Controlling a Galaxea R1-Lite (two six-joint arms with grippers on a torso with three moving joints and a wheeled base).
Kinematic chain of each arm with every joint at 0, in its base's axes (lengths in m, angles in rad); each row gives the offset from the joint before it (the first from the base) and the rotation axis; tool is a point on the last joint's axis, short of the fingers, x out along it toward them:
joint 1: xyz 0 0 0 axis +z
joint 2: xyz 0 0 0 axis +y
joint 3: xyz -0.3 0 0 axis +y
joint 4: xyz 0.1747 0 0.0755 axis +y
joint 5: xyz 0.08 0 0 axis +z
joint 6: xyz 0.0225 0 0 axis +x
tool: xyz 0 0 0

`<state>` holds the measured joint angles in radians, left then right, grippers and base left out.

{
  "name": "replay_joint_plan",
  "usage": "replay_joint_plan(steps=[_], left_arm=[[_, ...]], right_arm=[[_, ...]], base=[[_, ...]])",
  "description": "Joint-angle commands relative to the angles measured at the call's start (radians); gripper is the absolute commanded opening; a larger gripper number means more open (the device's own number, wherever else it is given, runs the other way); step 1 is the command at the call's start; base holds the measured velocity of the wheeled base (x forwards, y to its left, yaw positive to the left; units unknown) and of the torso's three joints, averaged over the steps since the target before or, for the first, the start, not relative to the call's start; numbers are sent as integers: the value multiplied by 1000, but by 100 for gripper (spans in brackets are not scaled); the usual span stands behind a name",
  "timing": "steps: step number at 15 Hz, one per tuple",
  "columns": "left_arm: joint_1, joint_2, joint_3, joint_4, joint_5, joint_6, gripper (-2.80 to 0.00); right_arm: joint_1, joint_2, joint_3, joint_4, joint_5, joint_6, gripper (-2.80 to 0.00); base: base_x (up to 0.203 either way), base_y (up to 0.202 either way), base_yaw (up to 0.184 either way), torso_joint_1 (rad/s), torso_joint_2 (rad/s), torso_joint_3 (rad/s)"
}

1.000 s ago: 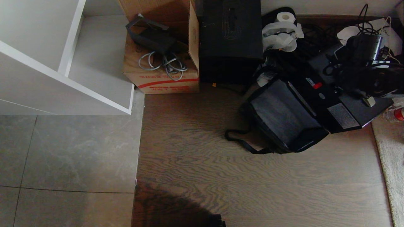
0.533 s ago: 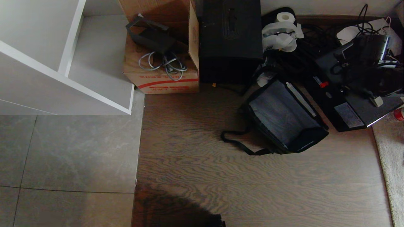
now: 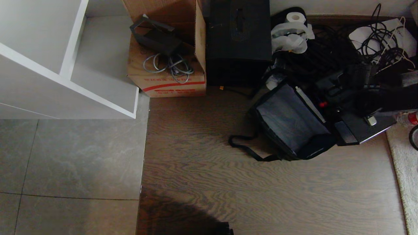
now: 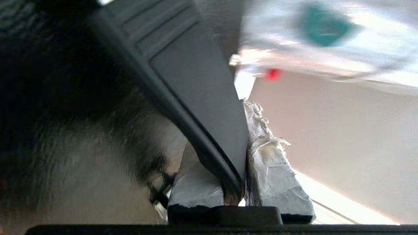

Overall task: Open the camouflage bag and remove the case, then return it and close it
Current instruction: Release the handle

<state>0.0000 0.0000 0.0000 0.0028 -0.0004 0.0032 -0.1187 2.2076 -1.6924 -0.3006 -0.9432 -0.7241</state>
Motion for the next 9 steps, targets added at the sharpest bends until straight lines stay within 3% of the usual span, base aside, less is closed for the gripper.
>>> replay_joint_plan(steps=[1, 4, 9], left_arm=[[0, 2, 0, 0, 0, 0, -280], [0, 2, 0, 0, 0, 0, -280], [0, 2, 0, 0, 0, 0, -280]], right_arm=[[42, 51, 22, 7, -6, 14, -280], [123, 13, 102, 44, -6, 72, -280], [344, -84, 244, 230, -11, 271, -280]], base=[[0, 0, 0, 0, 0, 0], [0, 0, 0, 0, 0, 0], [0, 0, 0, 0, 0, 0]])
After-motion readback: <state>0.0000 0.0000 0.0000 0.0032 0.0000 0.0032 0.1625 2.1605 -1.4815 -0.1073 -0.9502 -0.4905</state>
